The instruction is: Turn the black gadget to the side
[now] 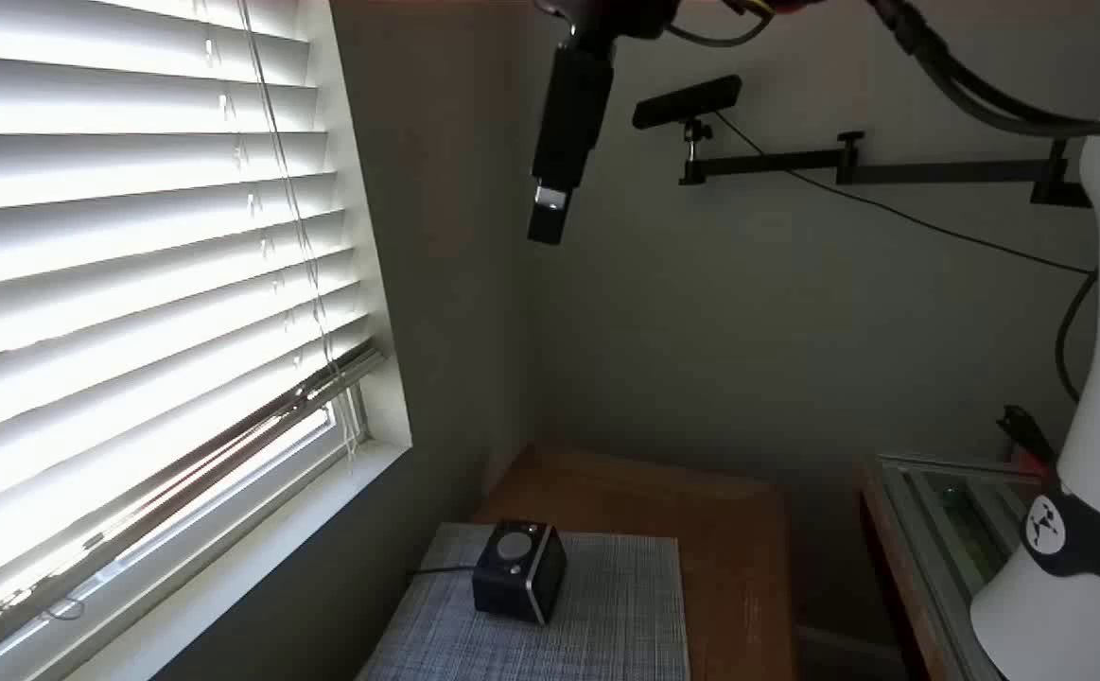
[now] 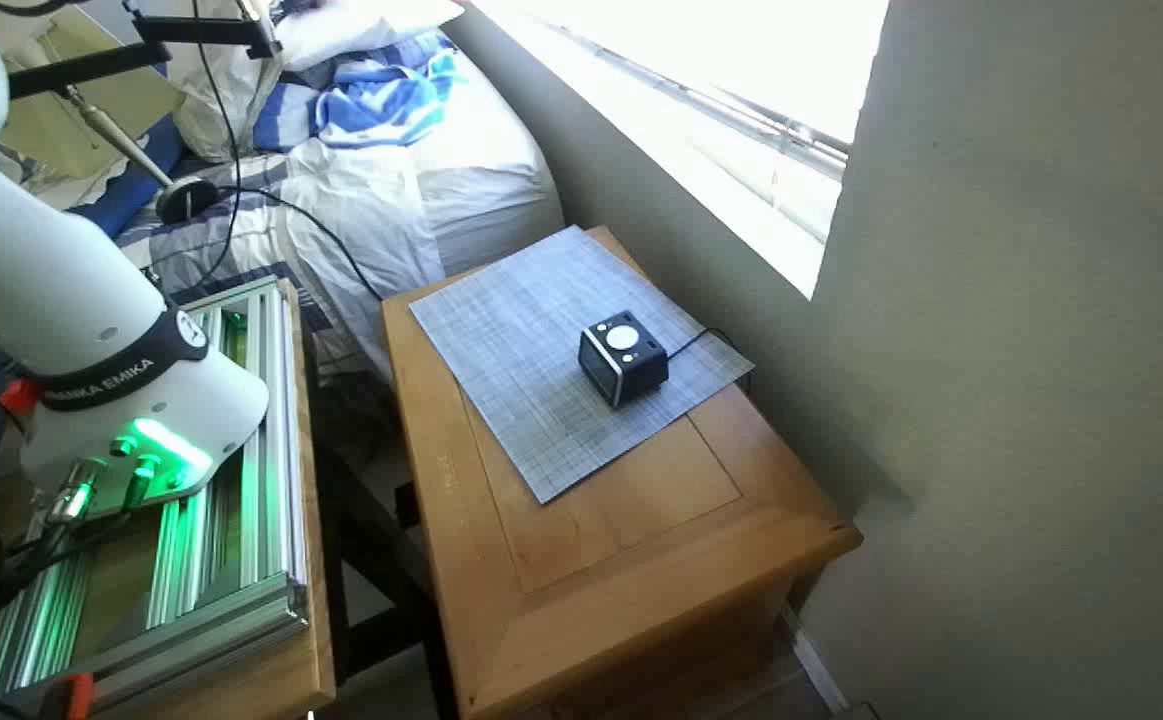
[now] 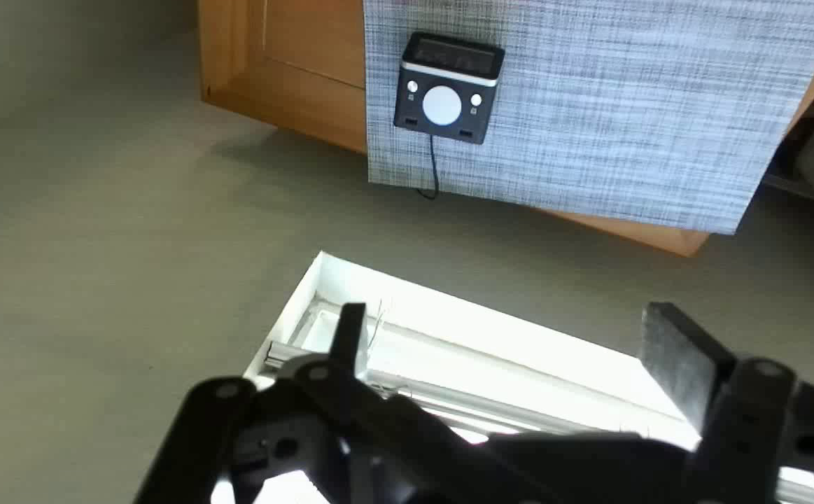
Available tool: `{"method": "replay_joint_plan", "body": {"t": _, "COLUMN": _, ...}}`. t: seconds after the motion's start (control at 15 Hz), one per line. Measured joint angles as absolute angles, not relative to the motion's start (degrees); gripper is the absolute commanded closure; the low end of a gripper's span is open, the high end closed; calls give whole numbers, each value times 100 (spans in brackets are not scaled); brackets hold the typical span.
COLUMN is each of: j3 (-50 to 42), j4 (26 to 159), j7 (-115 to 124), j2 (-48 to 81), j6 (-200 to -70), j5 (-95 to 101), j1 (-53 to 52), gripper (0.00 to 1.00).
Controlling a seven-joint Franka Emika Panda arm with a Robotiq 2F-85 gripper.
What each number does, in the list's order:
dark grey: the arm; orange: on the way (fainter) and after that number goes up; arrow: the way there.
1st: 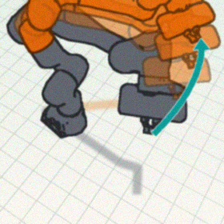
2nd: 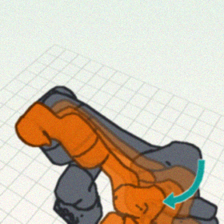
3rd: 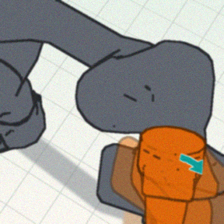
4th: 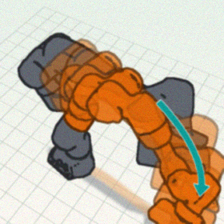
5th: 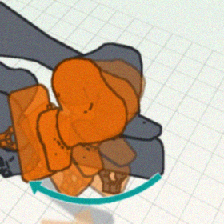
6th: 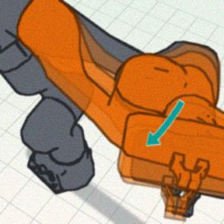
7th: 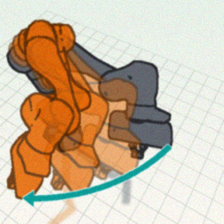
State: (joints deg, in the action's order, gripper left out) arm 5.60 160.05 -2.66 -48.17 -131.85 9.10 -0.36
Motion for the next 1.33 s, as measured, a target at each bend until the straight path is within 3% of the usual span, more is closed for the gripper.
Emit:
{"method": "replay_joint_plan", "body": {"t": 0.67, "j3": 455, "j4": 15991, "j7": -655, "j2": -4570, "j6": -13201, "j5": 895, "j1": -312, "gripper": 0}}
{"method": "replay_joint_plan", "body": {"t": 1.33, "j3": 243, "j4": 15235, "j7": -2642, "j2": -2440, "j6": -13332, "j5": 915, "j1": -971, "gripper": 0}}
